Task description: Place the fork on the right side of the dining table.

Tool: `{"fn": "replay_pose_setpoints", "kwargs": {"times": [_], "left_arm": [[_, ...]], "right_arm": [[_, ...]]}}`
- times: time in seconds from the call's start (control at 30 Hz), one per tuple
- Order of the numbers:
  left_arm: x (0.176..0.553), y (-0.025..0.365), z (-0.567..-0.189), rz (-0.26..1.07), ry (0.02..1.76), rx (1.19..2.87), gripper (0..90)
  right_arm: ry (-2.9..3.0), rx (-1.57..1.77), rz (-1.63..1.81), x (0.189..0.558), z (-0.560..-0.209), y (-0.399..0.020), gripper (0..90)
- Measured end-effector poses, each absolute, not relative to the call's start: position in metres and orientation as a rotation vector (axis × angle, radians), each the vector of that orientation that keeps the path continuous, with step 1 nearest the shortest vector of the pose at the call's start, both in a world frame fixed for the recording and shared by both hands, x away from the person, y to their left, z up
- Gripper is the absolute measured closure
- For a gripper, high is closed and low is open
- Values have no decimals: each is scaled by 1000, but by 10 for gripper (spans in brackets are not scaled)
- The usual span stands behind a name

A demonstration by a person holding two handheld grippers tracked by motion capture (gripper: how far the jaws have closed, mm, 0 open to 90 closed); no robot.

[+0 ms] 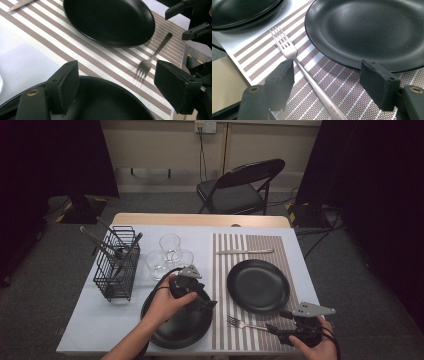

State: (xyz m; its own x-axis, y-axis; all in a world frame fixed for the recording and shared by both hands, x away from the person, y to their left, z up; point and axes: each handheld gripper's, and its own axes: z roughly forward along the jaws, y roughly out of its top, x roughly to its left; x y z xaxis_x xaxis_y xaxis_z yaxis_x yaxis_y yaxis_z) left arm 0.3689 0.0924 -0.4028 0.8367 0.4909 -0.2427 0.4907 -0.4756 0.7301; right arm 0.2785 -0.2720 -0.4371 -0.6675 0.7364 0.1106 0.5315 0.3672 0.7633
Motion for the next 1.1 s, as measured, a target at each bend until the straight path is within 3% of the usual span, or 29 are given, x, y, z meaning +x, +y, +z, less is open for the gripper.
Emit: {"fn": "replay_pose_setpoints", "kwargs": {"times": [1.1], "left_arm": [[367, 96, -401, -7, 717, 2134, 200]], "right_arm": [[2453, 1099, 1042, 279, -466, -275, 308]]}}
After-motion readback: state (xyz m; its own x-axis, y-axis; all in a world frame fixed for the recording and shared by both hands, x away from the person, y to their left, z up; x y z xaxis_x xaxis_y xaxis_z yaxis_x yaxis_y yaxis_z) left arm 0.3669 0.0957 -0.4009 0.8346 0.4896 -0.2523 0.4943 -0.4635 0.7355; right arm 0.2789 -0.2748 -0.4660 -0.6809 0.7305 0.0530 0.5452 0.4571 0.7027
